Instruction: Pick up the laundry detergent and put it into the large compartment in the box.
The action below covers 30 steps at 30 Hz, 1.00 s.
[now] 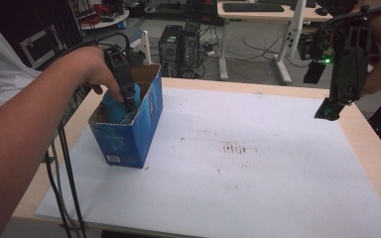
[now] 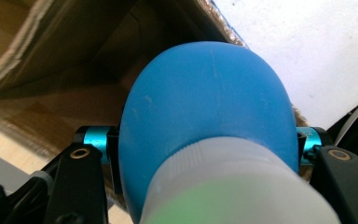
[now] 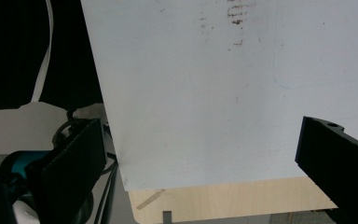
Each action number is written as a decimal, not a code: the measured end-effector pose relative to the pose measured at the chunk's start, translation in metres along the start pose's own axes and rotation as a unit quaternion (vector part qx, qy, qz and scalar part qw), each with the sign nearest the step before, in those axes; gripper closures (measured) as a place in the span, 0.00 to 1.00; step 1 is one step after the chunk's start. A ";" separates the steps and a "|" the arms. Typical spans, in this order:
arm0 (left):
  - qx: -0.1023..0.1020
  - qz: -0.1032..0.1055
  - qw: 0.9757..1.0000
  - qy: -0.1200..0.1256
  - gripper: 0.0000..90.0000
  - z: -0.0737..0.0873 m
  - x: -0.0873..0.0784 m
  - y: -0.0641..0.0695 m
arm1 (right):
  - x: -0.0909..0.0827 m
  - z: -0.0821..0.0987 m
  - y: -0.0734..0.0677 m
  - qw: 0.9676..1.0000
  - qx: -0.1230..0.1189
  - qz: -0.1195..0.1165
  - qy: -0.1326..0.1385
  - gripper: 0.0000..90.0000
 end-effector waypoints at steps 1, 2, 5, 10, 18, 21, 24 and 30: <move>0.009 0.000 1.000 -0.004 0.44 0.001 0.002 -0.001 | 0.000 -0.001 0.000 1.000 0.000 0.000 0.001 0.01; 0.013 0.000 1.000 -0.005 0.44 0.002 0.004 -0.001 | 0.000 -0.001 0.000 1.000 0.001 0.000 0.003 0.01; 0.016 0.000 1.000 -0.002 0.44 0.004 0.010 -0.002 | 0.000 -0.002 0.000 1.000 -0.001 -0.001 0.002 0.01; 0.028 0.001 1.000 -0.006 0.44 0.006 0.018 -0.005 | 0.002 -0.003 0.000 1.000 0.000 -0.001 0.000 0.01; 0.043 0.007 0.999 -0.006 0.44 0.008 0.032 -0.007 | 0.002 -0.006 0.001 1.000 -0.001 -0.002 -0.001 0.01; 0.046 0.006 0.999 -0.006 0.44 0.008 0.031 -0.007 | 0.004 -0.007 0.002 1.000 -0.002 -0.004 -0.003 0.01; 0.046 0.005 0.999 -0.007 0.44 0.008 0.032 -0.006 | 0.005 -0.009 0.002 1.000 -0.002 -0.004 -0.003 0.01; 0.043 0.005 0.999 -0.008 0.44 0.009 0.032 -0.006 | 0.006 -0.011 0.003 1.000 -0.004 -0.005 -0.003 0.01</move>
Point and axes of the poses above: each handheld gripper's, and its own axes: x roughly forward along the jaws, z roughly out of its underside, y roughly to its right, the point moved 7 cm from there along x, roughly forward along the jaws, and after that the axes turned 3 degrees about y, right-handed, at the moved point
